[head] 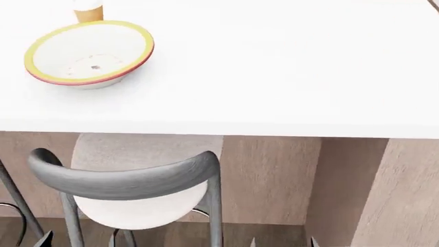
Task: Place the cup inside the bowl on the dining table and move the bowl to any counter.
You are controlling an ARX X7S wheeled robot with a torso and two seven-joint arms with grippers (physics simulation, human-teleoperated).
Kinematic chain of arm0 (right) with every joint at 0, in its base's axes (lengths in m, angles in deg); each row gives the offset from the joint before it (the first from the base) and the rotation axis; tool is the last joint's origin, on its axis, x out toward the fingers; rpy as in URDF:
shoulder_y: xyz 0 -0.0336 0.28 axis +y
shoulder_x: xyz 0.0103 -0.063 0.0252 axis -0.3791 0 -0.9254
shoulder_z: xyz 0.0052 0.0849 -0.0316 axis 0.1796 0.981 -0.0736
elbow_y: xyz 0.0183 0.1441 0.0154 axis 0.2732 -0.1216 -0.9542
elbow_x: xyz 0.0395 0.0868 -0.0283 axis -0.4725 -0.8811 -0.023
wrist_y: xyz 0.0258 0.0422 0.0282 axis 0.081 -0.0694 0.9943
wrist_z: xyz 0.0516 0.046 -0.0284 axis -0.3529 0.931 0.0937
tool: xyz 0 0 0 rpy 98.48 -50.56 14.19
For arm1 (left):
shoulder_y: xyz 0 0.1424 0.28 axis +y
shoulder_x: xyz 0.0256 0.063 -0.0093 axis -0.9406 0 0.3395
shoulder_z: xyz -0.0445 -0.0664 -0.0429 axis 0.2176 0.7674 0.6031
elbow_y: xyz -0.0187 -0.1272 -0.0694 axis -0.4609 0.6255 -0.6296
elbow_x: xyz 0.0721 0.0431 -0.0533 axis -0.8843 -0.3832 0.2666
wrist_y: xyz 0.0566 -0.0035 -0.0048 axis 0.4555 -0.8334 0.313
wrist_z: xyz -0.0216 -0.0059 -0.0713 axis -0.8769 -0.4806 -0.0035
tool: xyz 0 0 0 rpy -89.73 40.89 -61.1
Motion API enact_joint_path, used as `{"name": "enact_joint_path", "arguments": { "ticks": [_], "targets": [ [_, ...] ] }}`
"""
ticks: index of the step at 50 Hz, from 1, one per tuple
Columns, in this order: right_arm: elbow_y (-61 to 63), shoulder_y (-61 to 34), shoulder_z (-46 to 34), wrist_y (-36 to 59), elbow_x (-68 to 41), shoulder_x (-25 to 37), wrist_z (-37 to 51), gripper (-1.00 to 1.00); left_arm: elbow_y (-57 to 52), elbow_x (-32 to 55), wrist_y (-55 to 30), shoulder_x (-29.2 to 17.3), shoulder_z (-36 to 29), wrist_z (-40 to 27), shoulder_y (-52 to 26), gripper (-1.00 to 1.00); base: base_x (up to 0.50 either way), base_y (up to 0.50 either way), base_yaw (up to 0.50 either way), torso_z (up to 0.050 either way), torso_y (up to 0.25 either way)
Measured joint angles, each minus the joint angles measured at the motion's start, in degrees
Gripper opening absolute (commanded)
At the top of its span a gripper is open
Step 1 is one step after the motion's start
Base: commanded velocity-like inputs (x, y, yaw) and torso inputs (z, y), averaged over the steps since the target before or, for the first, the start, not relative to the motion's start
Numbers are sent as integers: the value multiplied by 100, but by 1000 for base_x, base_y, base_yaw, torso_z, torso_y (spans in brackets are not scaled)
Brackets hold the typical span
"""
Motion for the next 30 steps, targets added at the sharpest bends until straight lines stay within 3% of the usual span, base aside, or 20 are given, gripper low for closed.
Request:
{"name": "enact_joint_path", "arguments": {
  "ticks": [30],
  "targets": [
    [-13, -15, -95, -43, -109, 89, 103, 100, 0, 100, -124, -144, -84, -101, -27, 100, 1, 500, 0, 0, 0]
  ]
}}
